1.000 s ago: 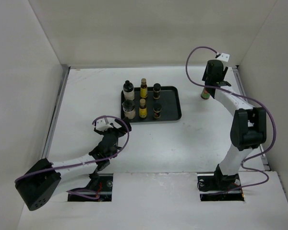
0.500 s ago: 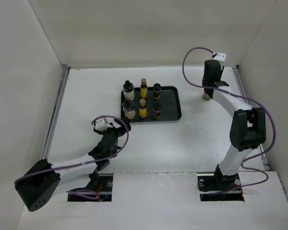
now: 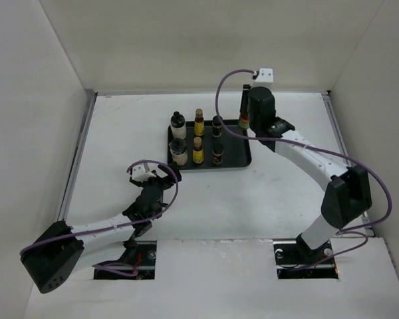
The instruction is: Organize the condiment bottles
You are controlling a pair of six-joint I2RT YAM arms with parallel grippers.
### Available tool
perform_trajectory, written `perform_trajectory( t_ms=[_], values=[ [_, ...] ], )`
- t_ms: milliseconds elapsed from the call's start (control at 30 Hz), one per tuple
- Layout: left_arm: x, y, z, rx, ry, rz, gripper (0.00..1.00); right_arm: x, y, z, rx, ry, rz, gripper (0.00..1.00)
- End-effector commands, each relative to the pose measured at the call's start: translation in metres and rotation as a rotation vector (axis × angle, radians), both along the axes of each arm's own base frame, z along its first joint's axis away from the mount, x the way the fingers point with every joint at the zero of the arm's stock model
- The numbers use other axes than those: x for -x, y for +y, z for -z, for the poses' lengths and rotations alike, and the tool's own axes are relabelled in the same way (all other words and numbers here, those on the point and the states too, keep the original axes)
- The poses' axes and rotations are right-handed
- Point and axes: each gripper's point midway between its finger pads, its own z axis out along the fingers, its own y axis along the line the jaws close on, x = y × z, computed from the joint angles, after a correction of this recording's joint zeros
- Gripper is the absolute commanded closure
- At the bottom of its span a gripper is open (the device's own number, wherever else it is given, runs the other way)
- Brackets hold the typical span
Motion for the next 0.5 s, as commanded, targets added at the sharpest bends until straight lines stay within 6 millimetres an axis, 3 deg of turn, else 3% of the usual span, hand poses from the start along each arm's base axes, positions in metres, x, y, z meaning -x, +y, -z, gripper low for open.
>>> perform_trajectory(
  t_ms=[0, 133, 467],
  values=[
    [-0.005, -0.006, -0.022, 0.065, -0.051, 0.004, 0.0, -0.012, 0.027, -0.049, -0.105, -0.153, -0.029, 0.73],
    [-0.005, -0.005, -0.024, 0.07, -0.058, 0.004, 0.0, -0.017, 0.055, -0.029, -0.11, -0.124, -0.063, 0.73],
    [-0.005, -0.007, -0.022, 0.064, -0.052, 0.008, 0.0, -0.015, 0.07, 0.022, -0.094, -0.05, -0.065, 0.72]
  ],
)
